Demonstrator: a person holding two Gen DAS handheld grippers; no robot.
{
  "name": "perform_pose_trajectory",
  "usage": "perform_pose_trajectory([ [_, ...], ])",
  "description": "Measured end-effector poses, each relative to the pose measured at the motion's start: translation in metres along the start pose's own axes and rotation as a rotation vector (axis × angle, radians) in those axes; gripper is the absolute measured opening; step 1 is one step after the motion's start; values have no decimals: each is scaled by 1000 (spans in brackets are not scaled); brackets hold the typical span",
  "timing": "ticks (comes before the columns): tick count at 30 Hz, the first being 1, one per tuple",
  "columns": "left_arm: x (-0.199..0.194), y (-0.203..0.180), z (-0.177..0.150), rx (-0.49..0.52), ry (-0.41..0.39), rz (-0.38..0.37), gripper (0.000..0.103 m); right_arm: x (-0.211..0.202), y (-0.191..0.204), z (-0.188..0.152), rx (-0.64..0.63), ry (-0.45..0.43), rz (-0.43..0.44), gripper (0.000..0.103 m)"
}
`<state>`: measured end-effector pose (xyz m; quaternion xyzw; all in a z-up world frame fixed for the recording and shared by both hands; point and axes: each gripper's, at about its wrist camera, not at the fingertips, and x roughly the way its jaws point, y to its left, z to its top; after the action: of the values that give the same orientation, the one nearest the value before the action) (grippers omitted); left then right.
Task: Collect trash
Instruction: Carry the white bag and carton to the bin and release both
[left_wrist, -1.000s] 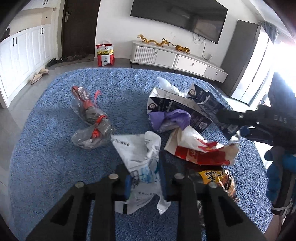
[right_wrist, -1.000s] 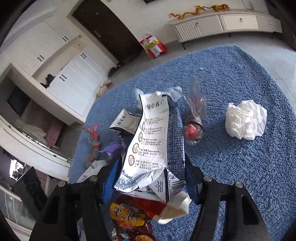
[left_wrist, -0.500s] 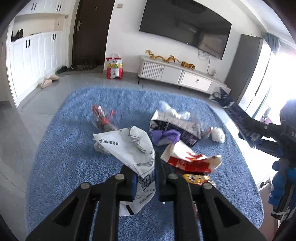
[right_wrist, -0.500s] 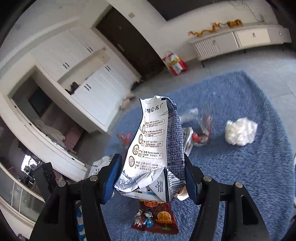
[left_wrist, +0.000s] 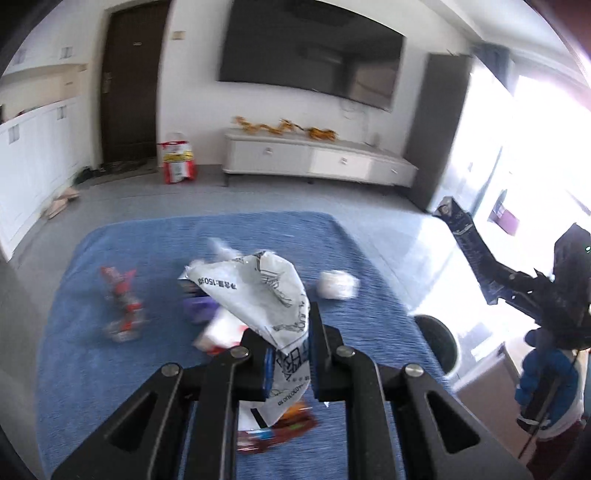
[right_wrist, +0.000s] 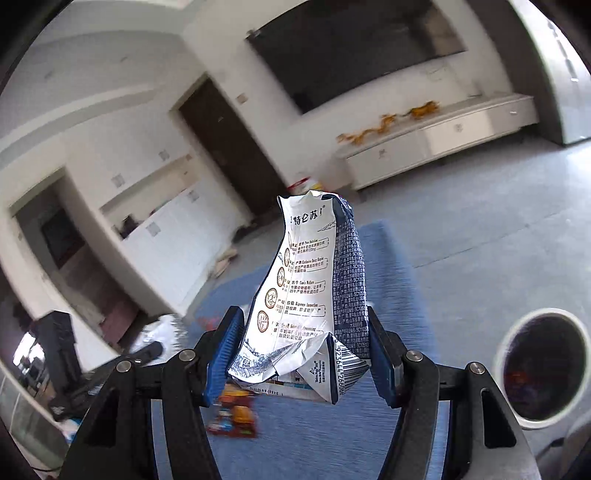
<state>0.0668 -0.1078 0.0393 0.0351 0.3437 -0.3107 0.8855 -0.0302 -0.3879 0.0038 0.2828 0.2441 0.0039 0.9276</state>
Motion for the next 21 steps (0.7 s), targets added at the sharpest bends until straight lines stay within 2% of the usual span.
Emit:
perform_pose_trajectory([
  [3,31,-49,8,64,53,-57,13,-17,-45,-3,46,-15,-69,63],
  [6,68,-103,10,130,106,-113,14,-30,-92,-7,67,-11,-188,63],
  [14,171,-211,11,188,271,-256,14,-25,-199,-12,124,61,-435,63],
  [21,245,-279,8,222,357,-282,15,6,-256,-17,162,137,-526,63],
])
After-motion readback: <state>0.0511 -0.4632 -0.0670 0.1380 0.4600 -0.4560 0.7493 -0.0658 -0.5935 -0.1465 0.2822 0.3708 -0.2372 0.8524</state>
